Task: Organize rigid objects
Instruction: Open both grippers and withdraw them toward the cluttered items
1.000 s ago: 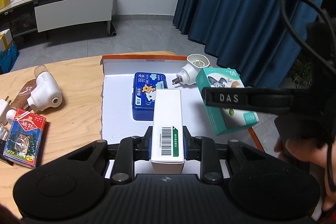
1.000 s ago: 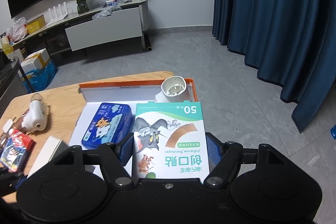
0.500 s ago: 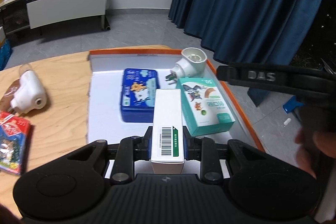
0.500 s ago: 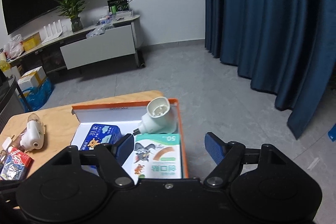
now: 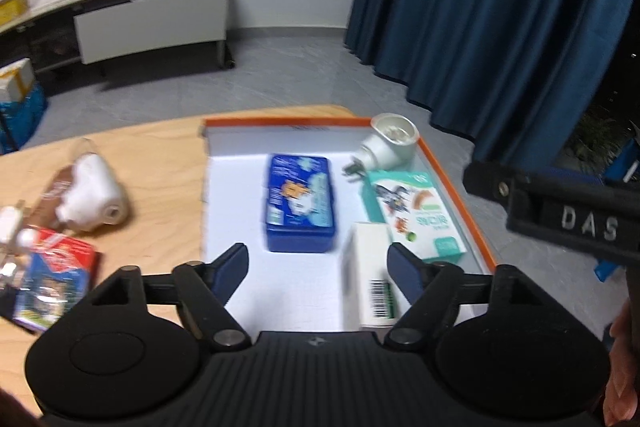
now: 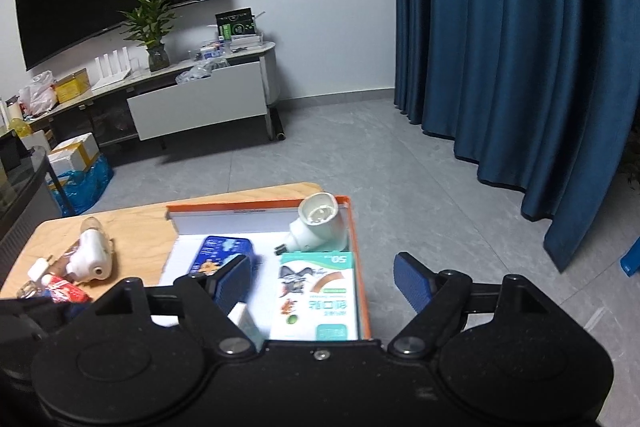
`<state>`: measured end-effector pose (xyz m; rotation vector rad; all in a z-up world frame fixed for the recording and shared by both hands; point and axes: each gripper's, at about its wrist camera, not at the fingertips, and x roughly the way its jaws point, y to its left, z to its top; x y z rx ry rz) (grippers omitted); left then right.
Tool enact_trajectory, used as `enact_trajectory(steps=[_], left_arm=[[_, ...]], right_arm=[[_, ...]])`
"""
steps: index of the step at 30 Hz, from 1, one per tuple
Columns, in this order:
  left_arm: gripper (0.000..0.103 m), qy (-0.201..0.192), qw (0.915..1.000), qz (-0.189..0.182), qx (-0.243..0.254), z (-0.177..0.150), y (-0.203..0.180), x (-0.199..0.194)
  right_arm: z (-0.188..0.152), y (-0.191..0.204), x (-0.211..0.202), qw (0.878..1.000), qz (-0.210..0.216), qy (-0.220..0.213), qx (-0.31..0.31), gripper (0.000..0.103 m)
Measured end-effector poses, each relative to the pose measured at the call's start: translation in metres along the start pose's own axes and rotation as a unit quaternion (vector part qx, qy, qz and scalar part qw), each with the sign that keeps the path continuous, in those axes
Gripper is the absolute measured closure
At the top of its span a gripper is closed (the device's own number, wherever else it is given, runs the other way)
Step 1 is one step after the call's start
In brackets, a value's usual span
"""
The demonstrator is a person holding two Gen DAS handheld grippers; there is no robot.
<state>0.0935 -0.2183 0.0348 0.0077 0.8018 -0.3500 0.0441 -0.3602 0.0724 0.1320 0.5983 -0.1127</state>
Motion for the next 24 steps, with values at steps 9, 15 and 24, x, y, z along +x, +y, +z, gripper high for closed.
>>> enact_trajectory(steps=[9, 15, 24], left_arm=[[0.016, -0.002, 0.9985, 0.05, -0.023, -0.004, 0.043, -0.027], [0.014, 0.002, 0.9964, 0.069, -0.049, -0.016, 0.076, -0.039], [0.014, -0.003, 0.9926, 0.092, -0.079, -0.031, 0.114, -0.056]], right_arm=[[-0.008, 0.038, -0.011, 1.0, 0.026, 0.011, -0.01, 0.007], [-0.016, 0.066, -0.01, 0.998, 0.058, 0.032, -0.019, 0.006], [-0.03, 0.109, -0.009, 0.993, 0.09, 0.054, -0.047, 0.006]])
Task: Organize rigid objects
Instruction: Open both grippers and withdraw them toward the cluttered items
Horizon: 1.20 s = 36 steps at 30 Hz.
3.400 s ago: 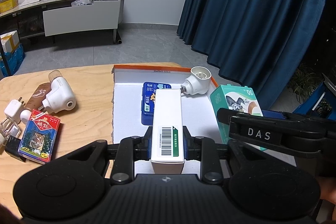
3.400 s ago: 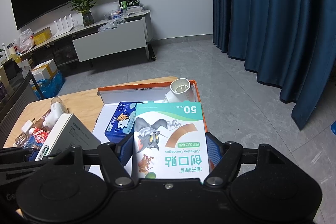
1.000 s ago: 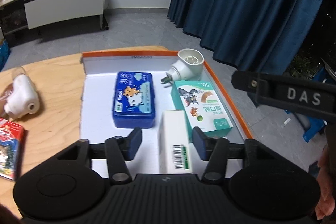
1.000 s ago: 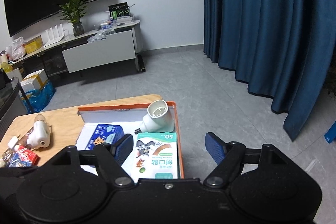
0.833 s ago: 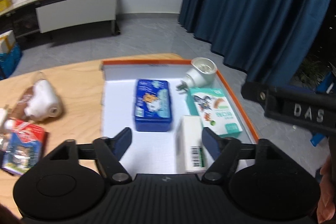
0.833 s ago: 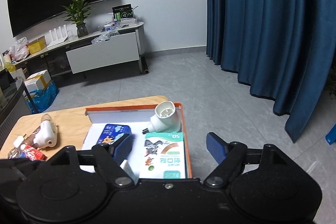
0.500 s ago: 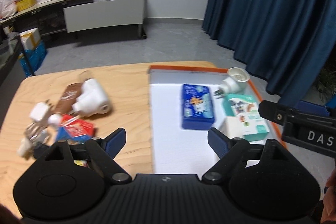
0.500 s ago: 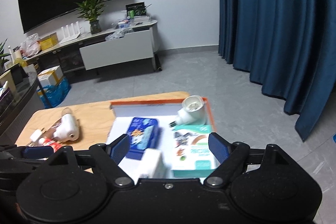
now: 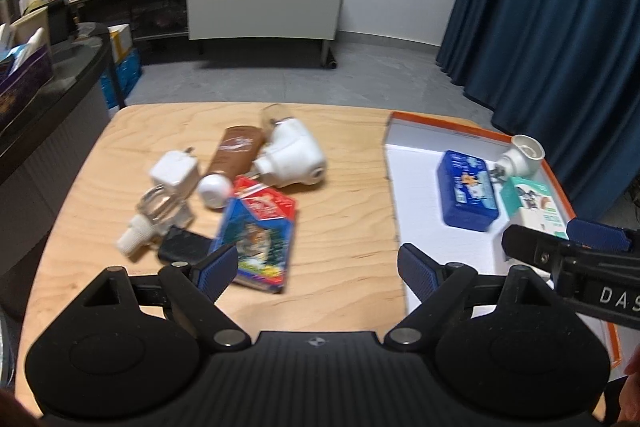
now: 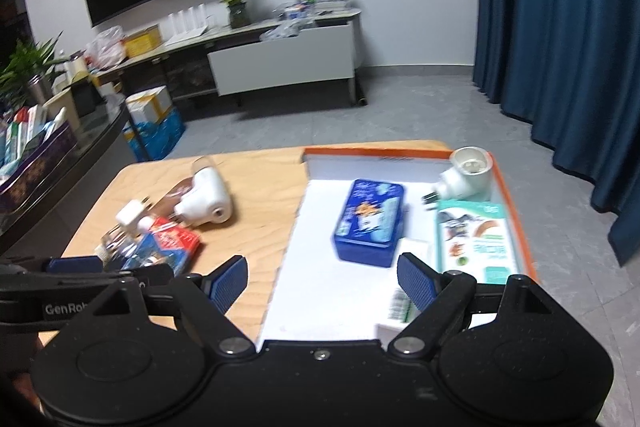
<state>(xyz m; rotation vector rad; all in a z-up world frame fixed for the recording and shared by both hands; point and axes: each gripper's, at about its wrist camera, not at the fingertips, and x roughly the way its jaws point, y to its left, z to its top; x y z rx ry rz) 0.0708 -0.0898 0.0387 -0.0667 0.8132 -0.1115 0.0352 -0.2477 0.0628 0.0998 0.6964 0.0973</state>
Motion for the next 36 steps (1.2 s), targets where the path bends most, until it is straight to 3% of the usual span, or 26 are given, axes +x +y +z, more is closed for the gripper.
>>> enact_trajectory(steps=[11, 24, 31, 36], left_arm=[[0.014, 0.002, 0.9994, 0.019, -0.027, -0.016, 0.047, -0.007], [0.014, 0.005, 0.9967, 0.037, -0.072, -0.026, 0.095, 0.004], [0.011, -0.019, 0.9994, 0.027, 0.006, -0.014, 0.048, 0.024], [0.011, -0.016, 0.9957, 0.054, 0.073, -0.009, 0.011, 0.05]], right_arm=[[-0.008, 0.038, 0.013, 0.999, 0.025, 0.022, -0.036, 0.006], [-0.016, 0.041, 0.029, 0.998, 0.032, 0.04, -0.039, 0.006], [-0.013, 0.032, 0.028, 0.999, 0.025, 0.033, -0.03, 0.006], [-0.01, 0.016, 0.026, 0.999, 0.013, 0.029, -0.016, 0.006]])
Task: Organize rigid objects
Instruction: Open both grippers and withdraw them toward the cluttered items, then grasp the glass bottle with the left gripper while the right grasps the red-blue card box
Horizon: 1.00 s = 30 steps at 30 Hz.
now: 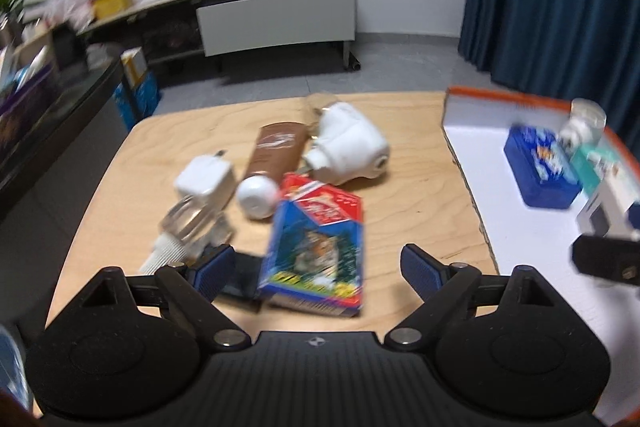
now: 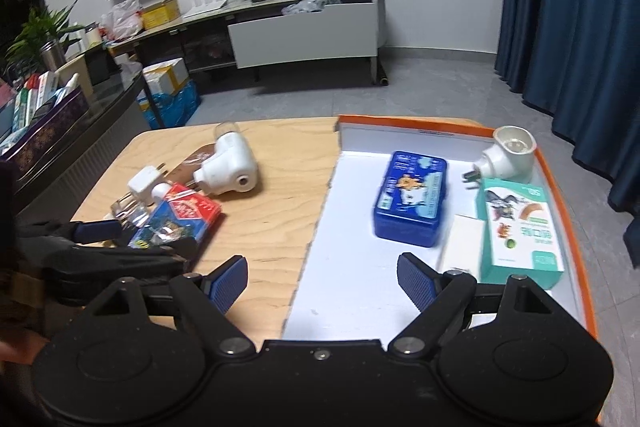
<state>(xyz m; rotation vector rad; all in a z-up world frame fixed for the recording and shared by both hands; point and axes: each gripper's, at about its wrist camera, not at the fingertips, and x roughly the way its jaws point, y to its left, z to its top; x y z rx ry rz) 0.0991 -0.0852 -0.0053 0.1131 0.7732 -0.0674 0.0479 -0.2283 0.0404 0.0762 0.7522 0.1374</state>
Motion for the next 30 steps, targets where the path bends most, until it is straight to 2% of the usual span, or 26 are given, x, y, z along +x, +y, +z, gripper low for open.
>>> enact_trajectory(steps=[1, 4, 6, 8, 11, 13, 15, 17, 20, 22, 24, 26, 30], left_arm=[[0.011, 0.0, 1.0, 0.001, 0.005, 0.001, -0.002, 0.002], [0.01, -0.009, 0.9998, 0.0, -0.019, 0.001, 0.01, -0.002], [0.009, -0.021, 0.9994, 0.013, -0.025, 0.0, 0.024, -0.009], [0.008, -0.031, 0.9985, 0.032, -0.033, -0.003, 0.046, -0.014], [0.008, -0.02, 0.9964, 0.052, -0.063, -0.002, 0.083, -0.009], [0.011, -0.009, 0.9965, 0.044, -0.07, 0.0, 0.102, -0.002], [0.013, 0.003, 0.9973, 0.021, -0.071, 0.002, 0.113, 0.007], [0.014, 0.013, 0.9977, -0.001, -0.066, 0.003, 0.117, 0.016], [0.014, 0.01, 0.9991, -0.014, -0.038, 0.006, 0.115, 0.032], [0.019, 0.014, 0.9992, -0.026, -0.025, 0.008, 0.114, 0.041], [0.038, 0.017, 0.9984, -0.049, -0.023, 0.009, 0.116, 0.05], [0.053, 0.012, 0.9985, -0.05, -0.019, 0.01, 0.117, 0.049], [0.053, 0.01, 0.9968, -0.059, -0.053, 0.003, 0.13, 0.038]], right_arm=[[0.0, -0.003, 0.0, 1.0, 0.001, 0.001, 0.004, 0.006], [0.001, -0.009, 0.002, 1.0, 0.008, 0.004, 0.012, 0.006], [0.001, -0.007, 0.007, 1.0, 0.013, 0.009, 0.012, 0.006], [0.001, -0.001, 0.012, 1.0, 0.018, 0.012, 0.007, 0.006], [-0.001, 0.012, 0.018, 0.999, 0.031, 0.017, 0.002, 0.006], [-0.001, 0.021, 0.019, 0.999, 0.038, 0.019, -0.005, 0.006], [-0.001, 0.03, 0.019, 0.999, 0.041, 0.017, -0.019, 0.006], [0.0, 0.037, 0.018, 0.999, 0.04, 0.016, -0.03, 0.006], [0.001, 0.043, 0.018, 0.999, 0.036, 0.017, -0.035, 0.006], [0.001, 0.046, 0.02, 0.999, 0.03, 0.019, -0.034, 0.006], [0.001, 0.049, 0.022, 0.999, 0.027, 0.023, -0.034, 0.006], [0.002, 0.054, 0.026, 0.999, 0.026, 0.029, -0.032, 0.006], [0.007, 0.063, 0.038, 0.998, 0.051, 0.043, -0.002, 0.006]])
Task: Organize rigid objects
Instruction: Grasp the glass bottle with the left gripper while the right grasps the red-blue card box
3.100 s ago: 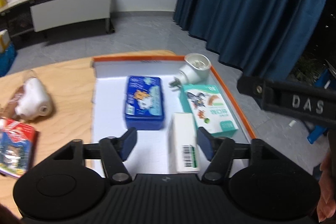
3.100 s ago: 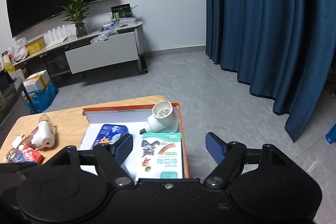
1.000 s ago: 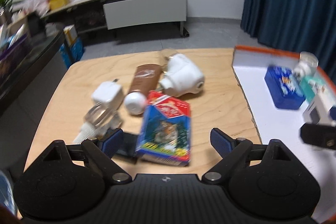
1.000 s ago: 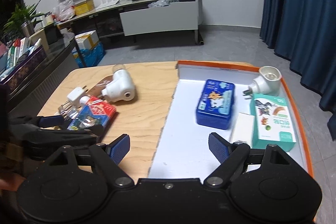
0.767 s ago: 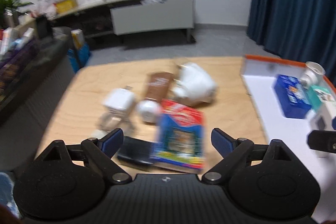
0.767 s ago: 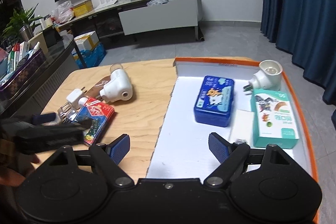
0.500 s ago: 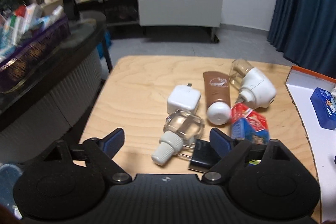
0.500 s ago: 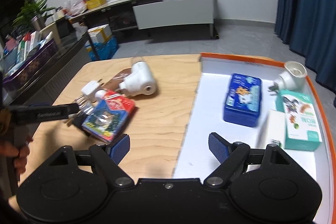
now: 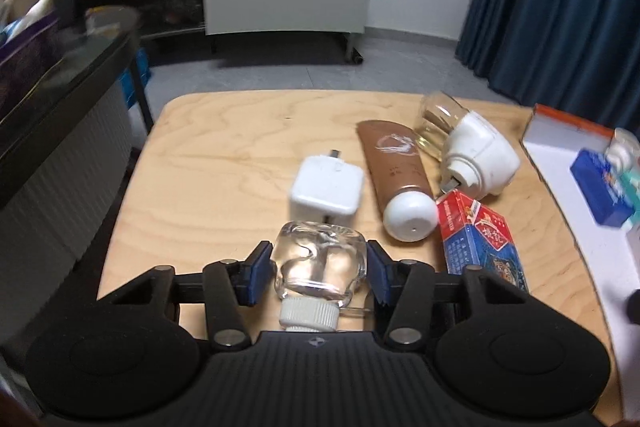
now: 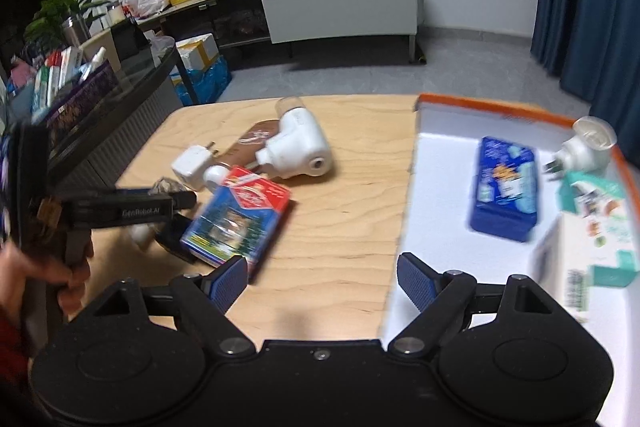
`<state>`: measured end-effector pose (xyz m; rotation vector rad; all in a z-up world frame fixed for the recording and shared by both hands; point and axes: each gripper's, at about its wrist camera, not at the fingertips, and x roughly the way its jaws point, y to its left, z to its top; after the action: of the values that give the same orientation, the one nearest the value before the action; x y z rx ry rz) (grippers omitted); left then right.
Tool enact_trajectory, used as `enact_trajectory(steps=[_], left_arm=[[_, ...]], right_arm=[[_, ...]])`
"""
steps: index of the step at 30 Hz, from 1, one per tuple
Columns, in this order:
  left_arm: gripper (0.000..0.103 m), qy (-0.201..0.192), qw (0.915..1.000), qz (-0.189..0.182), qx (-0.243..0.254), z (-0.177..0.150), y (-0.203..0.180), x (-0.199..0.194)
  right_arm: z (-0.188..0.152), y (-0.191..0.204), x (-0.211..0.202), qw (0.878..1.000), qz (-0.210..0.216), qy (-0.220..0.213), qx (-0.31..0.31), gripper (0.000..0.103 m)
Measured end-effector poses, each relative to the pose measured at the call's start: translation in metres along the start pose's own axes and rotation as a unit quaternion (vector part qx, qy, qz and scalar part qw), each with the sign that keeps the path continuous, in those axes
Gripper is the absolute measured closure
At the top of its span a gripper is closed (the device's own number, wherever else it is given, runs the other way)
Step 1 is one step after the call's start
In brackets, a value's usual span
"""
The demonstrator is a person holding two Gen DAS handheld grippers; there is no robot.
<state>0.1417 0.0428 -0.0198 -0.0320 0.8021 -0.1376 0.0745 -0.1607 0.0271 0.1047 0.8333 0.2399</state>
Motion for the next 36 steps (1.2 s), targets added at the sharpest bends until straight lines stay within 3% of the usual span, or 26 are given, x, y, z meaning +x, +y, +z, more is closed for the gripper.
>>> enact_trajectory(steps=[5, 8, 16, 17, 18, 19, 21, 24, 31, 36], left_arm=[[0.053, -0.013, 0.9997, 0.019, -0.013, -0.011, 0.007, -0.029], [0.053, -0.021, 0.9994, 0.016, -0.023, -0.018, 0.007, -0.044], [0.053, -0.046, 0.9978, 0.014, -0.046, -0.032, 0.008, -0.062], [0.053, -0.047, 0.9977, 0.013, -0.046, -0.033, 0.007, -0.061], [0.053, -0.049, 0.9976, 0.015, -0.046, -0.033, 0.006, -0.06], [0.053, -0.051, 0.9975, 0.015, -0.048, -0.034, 0.007, -0.062], [0.053, -0.053, 0.9971, 0.014, -0.052, -0.035, 0.007, -0.063], [0.053, -0.055, 0.9964, 0.018, -0.062, -0.039, 0.007, -0.067], [0.053, -0.06, 0.9956, 0.007, -0.072, -0.045, -0.012, -0.082], [0.053, -0.065, 0.9958, -0.021, -0.061, -0.048, -0.049, -0.097]], right_arm=[[0.015, 0.015, 0.034, 0.996, 0.055, 0.025, 0.065, 0.006], [0.023, 0.027, 0.062, 0.993, 0.054, 0.048, 0.096, 0.006], [0.035, 0.069, 0.109, 0.996, -0.065, 0.049, 0.035, 0.0], [0.034, 0.076, 0.113, 0.995, -0.084, 0.051, 0.018, 0.003], [0.031, 0.082, 0.113, 0.994, -0.101, 0.047, 0.0, 0.014], [0.028, 0.084, 0.11, 0.995, -0.091, 0.035, -0.004, 0.023], [0.021, 0.085, 0.103, 0.996, -0.087, 0.028, -0.019, 0.028], [0.013, 0.075, 0.088, 0.997, -0.069, 0.021, -0.009, 0.03], [0.003, 0.043, 0.009, 0.996, -0.074, -0.048, -0.027, 0.031], [-0.01, 0.009, -0.053, 0.99, -0.105, -0.095, -0.024, 0.031]])
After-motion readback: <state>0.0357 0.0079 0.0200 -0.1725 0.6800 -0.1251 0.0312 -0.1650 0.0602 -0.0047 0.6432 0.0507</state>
